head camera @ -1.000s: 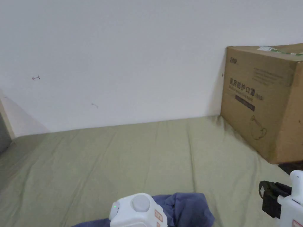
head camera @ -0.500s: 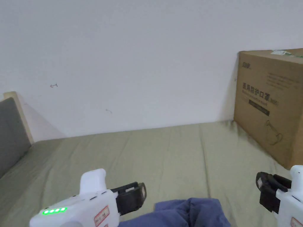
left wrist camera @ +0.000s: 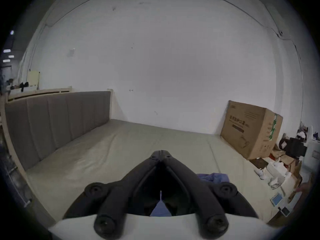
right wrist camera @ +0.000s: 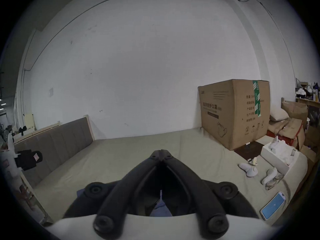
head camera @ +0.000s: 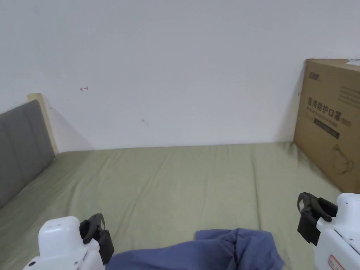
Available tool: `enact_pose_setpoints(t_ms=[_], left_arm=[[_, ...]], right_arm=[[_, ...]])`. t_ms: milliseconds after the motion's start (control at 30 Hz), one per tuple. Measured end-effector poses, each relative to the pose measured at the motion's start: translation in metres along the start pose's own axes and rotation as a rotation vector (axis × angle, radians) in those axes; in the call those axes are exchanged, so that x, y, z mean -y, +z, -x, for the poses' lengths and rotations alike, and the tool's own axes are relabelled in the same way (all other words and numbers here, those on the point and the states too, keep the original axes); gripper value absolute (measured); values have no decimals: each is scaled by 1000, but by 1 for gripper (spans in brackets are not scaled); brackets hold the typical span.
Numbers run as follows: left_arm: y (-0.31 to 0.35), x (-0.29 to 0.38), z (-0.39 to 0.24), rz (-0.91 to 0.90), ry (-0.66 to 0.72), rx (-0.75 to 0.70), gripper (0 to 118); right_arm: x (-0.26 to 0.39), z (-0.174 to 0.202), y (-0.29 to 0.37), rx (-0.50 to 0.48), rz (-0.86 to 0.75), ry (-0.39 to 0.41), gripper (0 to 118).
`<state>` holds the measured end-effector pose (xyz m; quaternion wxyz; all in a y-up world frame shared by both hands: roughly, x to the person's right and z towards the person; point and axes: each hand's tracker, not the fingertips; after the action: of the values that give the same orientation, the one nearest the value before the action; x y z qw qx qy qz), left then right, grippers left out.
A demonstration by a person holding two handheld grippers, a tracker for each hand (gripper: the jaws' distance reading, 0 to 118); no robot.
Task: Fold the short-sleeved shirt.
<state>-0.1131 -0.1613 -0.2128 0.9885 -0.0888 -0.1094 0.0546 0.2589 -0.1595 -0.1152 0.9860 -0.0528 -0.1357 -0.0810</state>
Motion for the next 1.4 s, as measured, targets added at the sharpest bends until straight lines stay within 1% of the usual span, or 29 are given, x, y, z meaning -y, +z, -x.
enact_pose_setpoints(t_ms=[67,133,200,233,267,300,333,367,400,433,467,567,667,733,767,833,867,900,933,1000,1067,1100,1200,1233,1267,1300,1333,1367,1400], left_arm=[[-18,-17,18,79,14,14,0],[-49,-28,45,245,97,5,0],[-102,-27,79,536,163,-3,0],[-128,-19,93,685,175,12,0],[-154,-2,110,827,226,43,0],[-173,14,122,907,242,36,0],[-183,26,128,905,223,9,0],[-196,40,132,913,232,-17,7],[-210,53,138,933,250,-28,33],[-220,62,143,941,287,-32,82],[-233,76,145,971,306,-64,118],[-256,106,140,970,265,-65,116],[-279,139,129,1029,162,-71,115],[-285,158,120,1072,124,-61,100],[-274,168,106,1074,154,-9,87],[-250,165,74,933,-109,-78,74],[-237,161,61,880,-199,-33,66],[-228,159,52,859,-169,63,31],[-221,157,47,863,-142,91,6],[-210,149,52,851,30,186,6],[-197,132,58,751,33,100,6],[-189,122,61,698,38,85,6],[-167,92,73,581,112,154,6],[-160,86,74,560,105,155,6],[-153,80,74,550,70,130,6],[-151,74,73,540,47,121,6],[-146,72,74,535,44,125,6],[-141,69,76,532,46,130,6],[-138,68,78,527,43,129,6]], right_arm=[[-2,2,-4,-4,14,15,0],[-4,3,-8,-20,34,19,0],[-4,3,-12,-32,53,24,0],[-2,3,-15,-36,63,29,0],[0,2,-19,-41,79,35,0],[3,2,-22,-43,95,40,0],[6,1,-26,-41,110,42,0],[10,1,-30,-40,126,42,0],[14,0,-34,-40,142,40,0],[17,-1,-38,-41,157,41,0],[21,-2,-43,-41,180,45,0],[31,-4,-57,-32,233,61,0],[40,-6,-67,-29,266,46,0],[44,-6,-72,-29,289,43,0],[46,-6,-76,-30,301,46,0],[50,-5,-79,-28,316,56,0],[53,-5,-82,-28,322,60,0],[55,-5,-84,-30,325,62,0],[58,-4,-87,-36,330,61,0],[61,-6,-99,-61,353,62,0],[60,-13,-123,-93,406,42,0],[59,-19,-138,-99,436,11,0],[59,-41,-200,-73,542,-110,0],[61,-47,-222,-62,608,-138,21],[68,-54,-249,-33,706,-166,85],[80,-60,-275,-24,836,-181,114],[90,-67,-291,-21,870,-227,118],[99,-73,-306,-14,899,-268,118],[107,-76,-318,17,937,-268,118]])
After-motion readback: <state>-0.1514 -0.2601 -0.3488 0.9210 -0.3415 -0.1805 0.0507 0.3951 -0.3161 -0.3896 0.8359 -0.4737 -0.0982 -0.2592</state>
